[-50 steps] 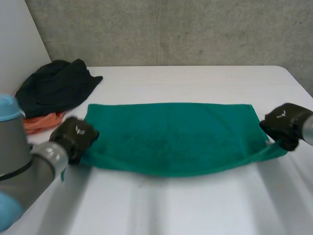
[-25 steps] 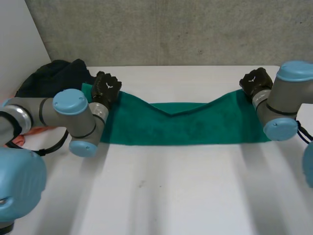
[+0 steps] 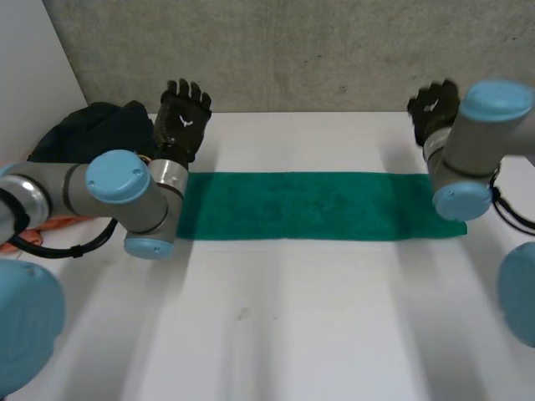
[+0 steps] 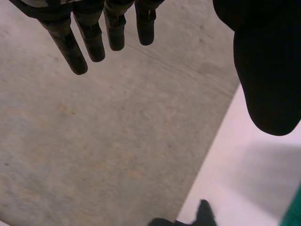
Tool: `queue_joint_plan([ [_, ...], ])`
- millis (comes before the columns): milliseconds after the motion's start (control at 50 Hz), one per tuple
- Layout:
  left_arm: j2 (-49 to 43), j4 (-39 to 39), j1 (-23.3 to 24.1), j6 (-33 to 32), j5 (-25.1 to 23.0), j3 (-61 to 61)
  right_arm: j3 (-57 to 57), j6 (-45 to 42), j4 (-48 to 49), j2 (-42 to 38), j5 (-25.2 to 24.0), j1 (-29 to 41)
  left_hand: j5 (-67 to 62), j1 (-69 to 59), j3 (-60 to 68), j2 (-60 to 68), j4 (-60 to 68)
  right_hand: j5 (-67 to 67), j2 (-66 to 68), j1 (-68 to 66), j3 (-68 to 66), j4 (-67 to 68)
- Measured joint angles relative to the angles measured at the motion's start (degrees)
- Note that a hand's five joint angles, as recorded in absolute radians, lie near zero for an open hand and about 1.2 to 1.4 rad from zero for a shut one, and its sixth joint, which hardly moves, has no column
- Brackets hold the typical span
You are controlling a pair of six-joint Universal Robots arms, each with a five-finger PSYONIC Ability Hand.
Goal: Fold the laundry.
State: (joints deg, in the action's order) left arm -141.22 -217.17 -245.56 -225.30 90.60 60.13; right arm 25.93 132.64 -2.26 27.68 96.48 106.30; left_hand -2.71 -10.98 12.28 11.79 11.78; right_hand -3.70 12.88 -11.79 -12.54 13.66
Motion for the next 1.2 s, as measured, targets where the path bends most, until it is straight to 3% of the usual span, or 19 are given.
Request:
queue_joint_plan([
  [20,1.67,-0.68,0.1,0.22,0.03,2.0,4.4,5.0,-0.47,6.36,-0.77,-0.16,0.0,0.0,0.0,0.0,0.0,0.0,0.0,0.0,0.0,0.0],
  [120,10.19,-1.64,0.66,3.53,0.23,11.86,13.53,11.43,-1.8,16.63,-4.15,-1.62,0.0,0.0,0.0,0.0,0.0,0.0,0.0,0.0,0.0,0.0],
  [180,16.22,-1.0,0.82,8.04,0.31,18.51,25.94,15.54,-4.55,26.78,-10.04,-5.28,0.0,0.0,0.0,0.0,0.0,0.0,0.0,0.0,0.0,0.0],
  [220,17.99,-0.62,0.8,9.82,0.3,20.5,28.42,15.93,-5.26,28.29,-11.27,-6.07,0.0,0.0,0.0,0.0,0.0,0.0,0.0,0.0,0.0,0.0],
  [320,26.59,2.38,0.54,21.49,0.07,30.86,43.08,16.5,-8.56,33.51,-17.23,-10.4,0.0,0.0,0.0,0.0,0.0,0.0,0.01,0.0,0.0,0.0],
  [480,30.62,5.06,0.14,30.47,-0.15,37.55,53.78,15.77,-2.84,32.03,-19.89,-13.53,0.0,0.0,0.0,0.0,0.0,-0.25,0.21,-0.2,-0.28,0.16],
  [660,29.86,5.17,-0.01,30.88,-0.17,38.4,53.91,15.14,5.89,24.8,-19.68,-13.81,0.0,0.0,0.0,0.0,0.0,-7.04,7.52,-6.44,-8.55,7.48],
  [820,29.66,5.09,0.03,30.61,-0.16,38.44,51.5,14.95,8.01,20.97,-19.47,-13.55,0.0,0.0,0.0,0.01,0.0,-13.11,14.66,-12.16,-15.19,14.26],
  [840,29.66,5.09,0.05,30.57,-0.16,38.49,50.78,14.86,8.15,20.02,-19.38,-13.5,0.0,0.0,0.0,0.01,0.0,-22.81,25.89,-21.26,-25.32,24.19],
  [880,29.66,5.08,0.06,30.56,-0.16,38.51,50.16,14.79,8.27,19.36,-19.31,-13.52,0.0,0.0,0.0,0.01,0.0,-30.44,34.6,-29.0,-34.56,32.16],
  [920,29.67,5.08,0.07,30.54,-0.16,38.57,49.43,14.75,8.6,18.6,-19.12,-13.67,0.0,0.0,0.0,0.01,0.0,-49.12,52.83,-43.15,-52.29,51.16],
  [1200,31.08,5.26,-0.49,30.91,-0.05,39.01,49.21,12.77,11.09,20.76,-18.19,-20.87,0.0,0.0,0.0,0.01,0.0,-52.32,54.65,-43.95,-55.19,54.57],
])
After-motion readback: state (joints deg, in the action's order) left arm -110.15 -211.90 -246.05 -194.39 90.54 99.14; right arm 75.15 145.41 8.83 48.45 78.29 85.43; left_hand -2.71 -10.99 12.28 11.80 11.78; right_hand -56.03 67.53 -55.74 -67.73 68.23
